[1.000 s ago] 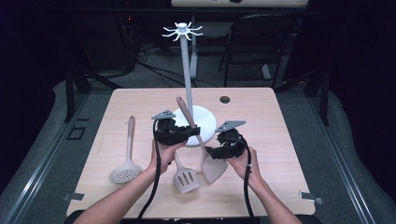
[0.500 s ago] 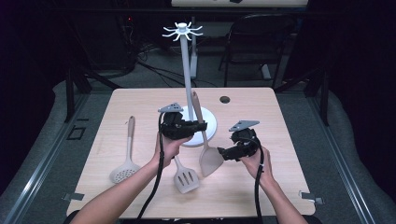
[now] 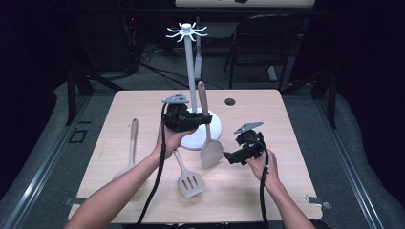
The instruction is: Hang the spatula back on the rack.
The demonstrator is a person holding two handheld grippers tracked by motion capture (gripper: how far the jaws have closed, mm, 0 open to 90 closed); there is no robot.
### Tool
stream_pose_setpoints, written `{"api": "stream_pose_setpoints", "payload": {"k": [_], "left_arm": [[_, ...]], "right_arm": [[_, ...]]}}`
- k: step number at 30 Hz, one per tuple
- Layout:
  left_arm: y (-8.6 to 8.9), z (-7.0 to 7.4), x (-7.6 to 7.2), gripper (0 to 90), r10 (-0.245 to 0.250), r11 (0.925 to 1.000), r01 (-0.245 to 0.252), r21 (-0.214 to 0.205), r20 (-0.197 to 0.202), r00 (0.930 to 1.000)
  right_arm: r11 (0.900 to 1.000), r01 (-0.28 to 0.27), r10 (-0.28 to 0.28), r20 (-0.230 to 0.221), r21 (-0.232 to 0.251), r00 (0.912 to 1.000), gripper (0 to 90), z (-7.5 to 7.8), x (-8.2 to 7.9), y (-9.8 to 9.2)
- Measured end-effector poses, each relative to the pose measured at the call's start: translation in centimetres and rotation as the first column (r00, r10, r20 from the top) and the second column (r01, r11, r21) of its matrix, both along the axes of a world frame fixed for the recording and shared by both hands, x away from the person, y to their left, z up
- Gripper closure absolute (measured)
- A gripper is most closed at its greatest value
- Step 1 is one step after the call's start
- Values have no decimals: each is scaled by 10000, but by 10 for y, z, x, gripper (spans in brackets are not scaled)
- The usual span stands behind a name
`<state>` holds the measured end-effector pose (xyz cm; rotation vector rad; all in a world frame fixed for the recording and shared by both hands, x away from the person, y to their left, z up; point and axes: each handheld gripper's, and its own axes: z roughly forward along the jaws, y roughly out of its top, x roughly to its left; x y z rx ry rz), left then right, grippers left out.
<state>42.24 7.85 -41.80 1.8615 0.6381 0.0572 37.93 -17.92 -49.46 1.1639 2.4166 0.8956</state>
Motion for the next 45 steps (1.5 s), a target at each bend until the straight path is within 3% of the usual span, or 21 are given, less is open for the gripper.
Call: {"api": "stream_pose_setpoints", "payload": {"k": [8,16,22,45], "left_arm": [[6,7,10,771,83,9998,-85,202,133,9999],[12,16,18,770,131,9996,-138,264,267,9996],[13,22,25,770,43,9998,-50,209,356,9994],[14,49,40,769,76,9989,-118,463,904,9959]], "right_arm": [[9998,33,-30,151,-206,9999,0,-1,1,1],[9998,-110,107,-208,-144,9997,0,-4,3,2],[9984,-306,282,-521,-469,9982,0,-5,3,5],[9976,-334,297,-621,-601,9976,0,-8,5,4]]}}
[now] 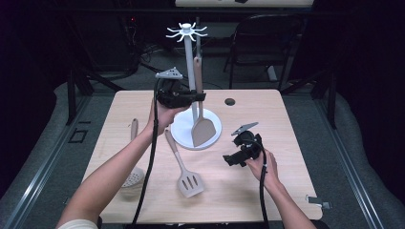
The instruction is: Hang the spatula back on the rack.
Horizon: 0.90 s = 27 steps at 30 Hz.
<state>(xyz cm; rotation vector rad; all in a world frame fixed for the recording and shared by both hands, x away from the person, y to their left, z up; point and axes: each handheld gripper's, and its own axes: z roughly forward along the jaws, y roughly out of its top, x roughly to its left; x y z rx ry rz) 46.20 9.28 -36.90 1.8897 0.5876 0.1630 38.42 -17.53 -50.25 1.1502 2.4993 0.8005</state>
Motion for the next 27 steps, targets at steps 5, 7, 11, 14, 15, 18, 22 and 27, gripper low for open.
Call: {"api": "stream_pose_setpoints", "payload": {"k": [5,7,11,14,15,18,22,27], "left_arm": [[0,6,3,769,56,10000,-56,41,80,10000],[-1,8,4,769,25,10000,-26,61,139,9999],[-1,13,4,769,47,9999,-50,98,243,9997],[-1,18,6,769,72,9999,-76,117,320,9995],[-1,18,7,769,73,9999,-77,109,355,9993],[-1,22,9,769,62,9998,-67,169,288,9996],[-2,26,11,769,69,9998,-74,182,276,9996],[-2,31,13,769,31,9999,-35,135,298,9996]], "right_arm": [[9999,11,-11,64,-105,10000,0,0,0,0],[9999,28,-28,19,-102,10000,0,0,0,0],[9999,-4,4,-52,-104,10000,0,-1,0,1],[10000,-36,36,-38,-66,10000,0,-1,0,1],[9999,-67,66,-20,-96,10000,0,-1,0,1],[10000,-41,41,-64,-74,10000,0,-1,0,1],[10000,-46,46,-30,5,10000,0,-1,0,2],[10000,-44,44,-5,-5,10000,0,-2,1,2]]}}
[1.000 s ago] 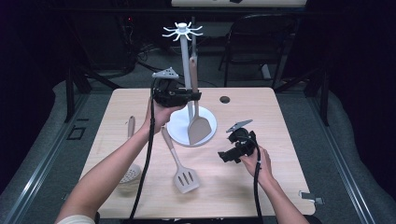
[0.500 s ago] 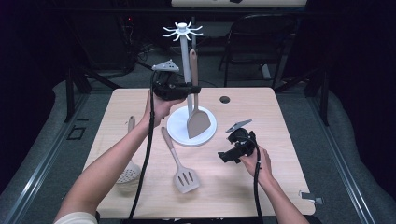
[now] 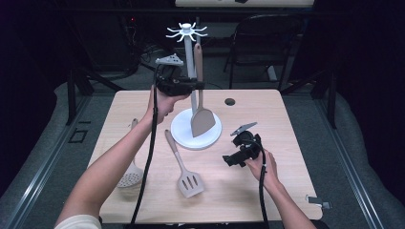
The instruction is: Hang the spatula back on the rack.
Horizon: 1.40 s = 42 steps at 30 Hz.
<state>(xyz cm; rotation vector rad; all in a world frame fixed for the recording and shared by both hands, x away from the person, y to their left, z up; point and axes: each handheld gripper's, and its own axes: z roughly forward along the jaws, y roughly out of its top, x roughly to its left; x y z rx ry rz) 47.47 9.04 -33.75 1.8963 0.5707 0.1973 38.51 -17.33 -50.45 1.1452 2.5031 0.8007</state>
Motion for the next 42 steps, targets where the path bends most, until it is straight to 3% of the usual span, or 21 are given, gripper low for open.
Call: {"api": "stream_pose_setpoints", "payload": {"k": [23,34,42], "left_arm": [[6,5,14,768,90,9994,-105,-329,-444,9990],[10,1,24,761,421,9983,-445,-368,-638,9971],[7,0,22,761,1055,9941,-1062,213,297,9940]], "right_arm": [[9999,-43,40,-185,-159,9998,0,-1,1,0],[9997,-45,41,-199,-219,9998,0,-2,1,1],[9995,-125,119,-234,-286,9997,0,-3,1,1]]}}
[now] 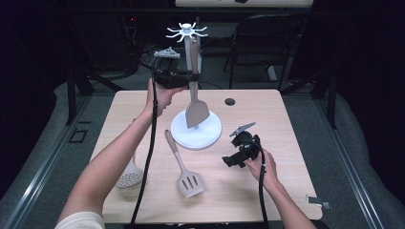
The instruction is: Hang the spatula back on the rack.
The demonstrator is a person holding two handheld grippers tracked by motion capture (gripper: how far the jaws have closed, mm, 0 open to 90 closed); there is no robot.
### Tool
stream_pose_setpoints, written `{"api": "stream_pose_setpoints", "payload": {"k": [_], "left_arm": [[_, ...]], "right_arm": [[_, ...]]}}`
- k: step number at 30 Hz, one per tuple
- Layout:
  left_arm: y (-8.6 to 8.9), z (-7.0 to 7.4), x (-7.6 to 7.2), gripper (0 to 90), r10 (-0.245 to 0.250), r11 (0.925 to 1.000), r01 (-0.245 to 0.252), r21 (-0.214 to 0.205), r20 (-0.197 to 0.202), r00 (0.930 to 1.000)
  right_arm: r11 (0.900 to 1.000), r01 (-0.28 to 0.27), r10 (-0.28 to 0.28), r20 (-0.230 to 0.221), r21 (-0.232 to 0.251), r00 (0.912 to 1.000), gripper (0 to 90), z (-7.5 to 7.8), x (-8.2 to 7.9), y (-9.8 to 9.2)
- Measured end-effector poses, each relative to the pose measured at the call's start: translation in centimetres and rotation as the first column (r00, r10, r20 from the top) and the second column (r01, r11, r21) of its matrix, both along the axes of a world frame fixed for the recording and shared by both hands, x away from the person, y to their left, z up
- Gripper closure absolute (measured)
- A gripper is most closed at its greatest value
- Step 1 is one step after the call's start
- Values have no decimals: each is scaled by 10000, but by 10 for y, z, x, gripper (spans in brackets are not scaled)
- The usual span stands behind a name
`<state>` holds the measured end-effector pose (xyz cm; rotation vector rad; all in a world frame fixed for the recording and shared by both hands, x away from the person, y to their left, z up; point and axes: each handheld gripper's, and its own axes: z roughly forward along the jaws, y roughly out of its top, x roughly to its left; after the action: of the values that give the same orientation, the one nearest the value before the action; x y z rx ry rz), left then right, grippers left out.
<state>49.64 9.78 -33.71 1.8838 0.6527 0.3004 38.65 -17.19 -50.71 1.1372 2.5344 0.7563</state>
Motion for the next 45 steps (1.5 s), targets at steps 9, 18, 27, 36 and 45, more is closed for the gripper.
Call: {"api": "stream_pose_setpoints", "payload": {"k": [9,18,27,36,45], "left_arm": [[-2,-2,-1,759,314,9991,-327,272,469,9984],[4,-2,-5,639,405,9986,-420,308,497,9979],[20,-7,-12,602,460,9985,-474,276,491,9977],[32,4,-21,800,834,9959,-864,256,1020,9913],[32,22,-30,842,887,9959,-904,42,1548,9840]], "right_arm": [[10000,8,-8,-36,-5,10000,0,-1,0,0],[9999,95,-95,-23,96,10000,0,-2,0,0],[9999,156,-156,3,-15,9999,0,-1,0,-1],[9998,138,-139,-147,-108,9998,0,-3,0,0],[9999,78,-80,-202,-84,9998,0,-5,0,0]]}}
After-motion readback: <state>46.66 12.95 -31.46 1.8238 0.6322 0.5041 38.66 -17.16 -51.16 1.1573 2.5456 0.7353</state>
